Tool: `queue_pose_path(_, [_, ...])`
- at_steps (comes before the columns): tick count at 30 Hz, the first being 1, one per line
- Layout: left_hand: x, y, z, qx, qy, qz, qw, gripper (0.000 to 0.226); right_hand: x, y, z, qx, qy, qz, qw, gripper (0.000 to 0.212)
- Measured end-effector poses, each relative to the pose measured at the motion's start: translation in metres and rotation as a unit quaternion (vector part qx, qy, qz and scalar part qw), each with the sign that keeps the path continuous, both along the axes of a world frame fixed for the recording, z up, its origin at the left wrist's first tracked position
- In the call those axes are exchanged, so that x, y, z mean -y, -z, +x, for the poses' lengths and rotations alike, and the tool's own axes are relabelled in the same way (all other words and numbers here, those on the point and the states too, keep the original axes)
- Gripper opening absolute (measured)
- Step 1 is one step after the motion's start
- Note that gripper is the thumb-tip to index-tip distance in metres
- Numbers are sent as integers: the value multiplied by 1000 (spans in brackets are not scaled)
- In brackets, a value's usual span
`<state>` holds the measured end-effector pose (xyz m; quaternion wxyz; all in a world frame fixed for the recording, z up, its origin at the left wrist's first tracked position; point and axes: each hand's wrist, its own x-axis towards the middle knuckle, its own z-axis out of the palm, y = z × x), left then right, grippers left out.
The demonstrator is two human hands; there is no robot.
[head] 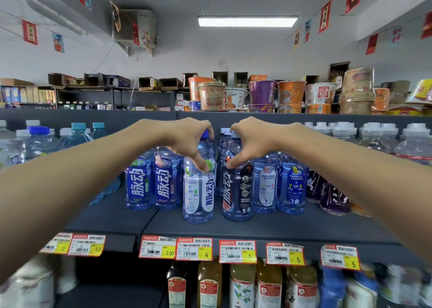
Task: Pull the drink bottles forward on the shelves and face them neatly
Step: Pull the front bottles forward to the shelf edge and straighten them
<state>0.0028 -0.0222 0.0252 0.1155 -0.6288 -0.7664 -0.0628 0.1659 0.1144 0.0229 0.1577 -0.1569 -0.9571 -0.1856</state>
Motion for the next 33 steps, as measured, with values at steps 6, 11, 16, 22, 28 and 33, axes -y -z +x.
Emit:
queue_pose_path(6, [32, 2, -2, 50, 50, 3, 997, 84, 3, -9, 25, 42, -10, -52, 998, 102])
queue_pose_path(11, [35, 6, 6, -26, 18, 34, 999, 116, 3, -6, 33, 13, 11, -51, 999, 110])
queue_pose_path(16, [36, 14, 6, -31, 11, 58, 998, 113, 4, -1, 30, 5, 12, -1, 1000, 98])
queue_pose_path(22, [53, 7, -5, -36, -4, 40, 999, 122, -3, -11, 37, 13, -12, -27, 999, 104])
queue_pose_path(28, [69, 5, -18, -23, -29, 33, 999, 128, -11, -15, 52, 4, -6, -37, 999, 106])
queue_pose_path(33, [76, 9, -31, -37, -27, 49, 998, 118, -19, -14, 60, 22, 15, -23, 999, 98])
